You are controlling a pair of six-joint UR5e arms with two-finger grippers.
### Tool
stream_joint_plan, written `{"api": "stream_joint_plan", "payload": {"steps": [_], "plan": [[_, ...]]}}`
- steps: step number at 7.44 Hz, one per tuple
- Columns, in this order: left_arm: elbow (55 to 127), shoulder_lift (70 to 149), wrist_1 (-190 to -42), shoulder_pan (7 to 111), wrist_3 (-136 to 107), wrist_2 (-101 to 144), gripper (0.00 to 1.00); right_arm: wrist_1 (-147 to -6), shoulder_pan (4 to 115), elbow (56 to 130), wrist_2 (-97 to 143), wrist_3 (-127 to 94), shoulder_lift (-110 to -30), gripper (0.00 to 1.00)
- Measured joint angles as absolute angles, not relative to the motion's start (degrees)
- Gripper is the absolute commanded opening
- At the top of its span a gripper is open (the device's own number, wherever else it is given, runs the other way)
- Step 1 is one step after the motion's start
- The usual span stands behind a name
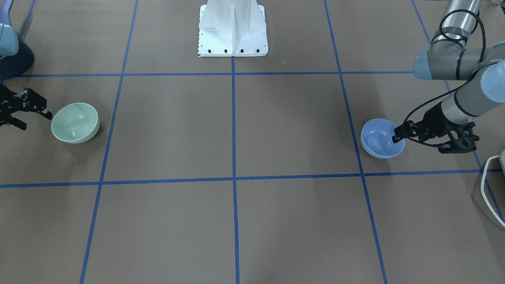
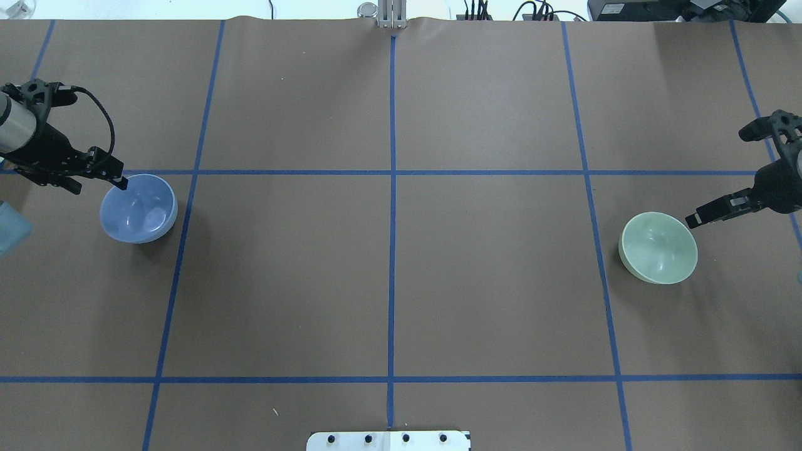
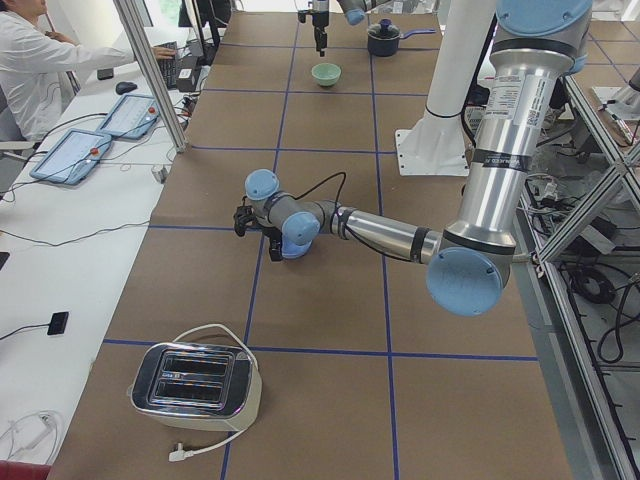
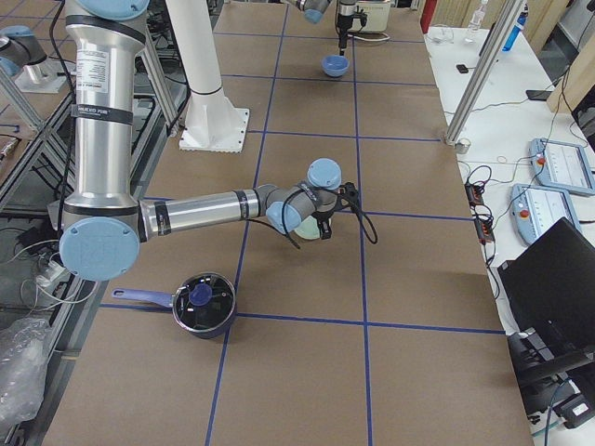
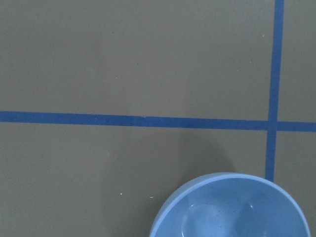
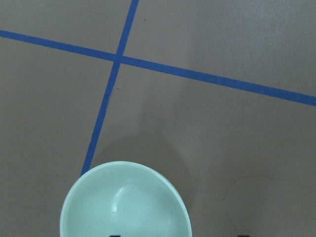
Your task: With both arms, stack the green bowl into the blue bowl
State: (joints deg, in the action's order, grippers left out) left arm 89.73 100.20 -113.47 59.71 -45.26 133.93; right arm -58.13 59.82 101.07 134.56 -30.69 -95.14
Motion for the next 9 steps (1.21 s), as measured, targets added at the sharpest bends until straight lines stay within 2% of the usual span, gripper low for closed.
{"api": "stream_joint_plan", "payload": {"steps": [3,4,5,7,9], "plan": [[89.7,98.2,-118.6,57.9,-47.3,132.2,0.86,-53.6,57.6,99.8,133.0,-32.4,-96.6,0.76],[89.7,97.3,-120.4,57.2,-47.8,131.3,0.78,-53.3,57.3,99.5,133.0,-32.4,-96.6,0.71],[89.6,96.8,-121.3,56.7,-47.9,130.9,0.69,-53.2,57.3,99.2,133.0,-32.3,-96.7,0.61],[89.4,96.6,-121.7,56.3,-48.0,130.6,0.57,-53.2,57.2,98.9,133.0,-32.1,-96.7,0.56],[89.3,96.6,-121.8,56.1,-48.0,130.6,0.54,-53.2,57.2,98.2,133.0,-31.7,-96.6,0.53]]}}
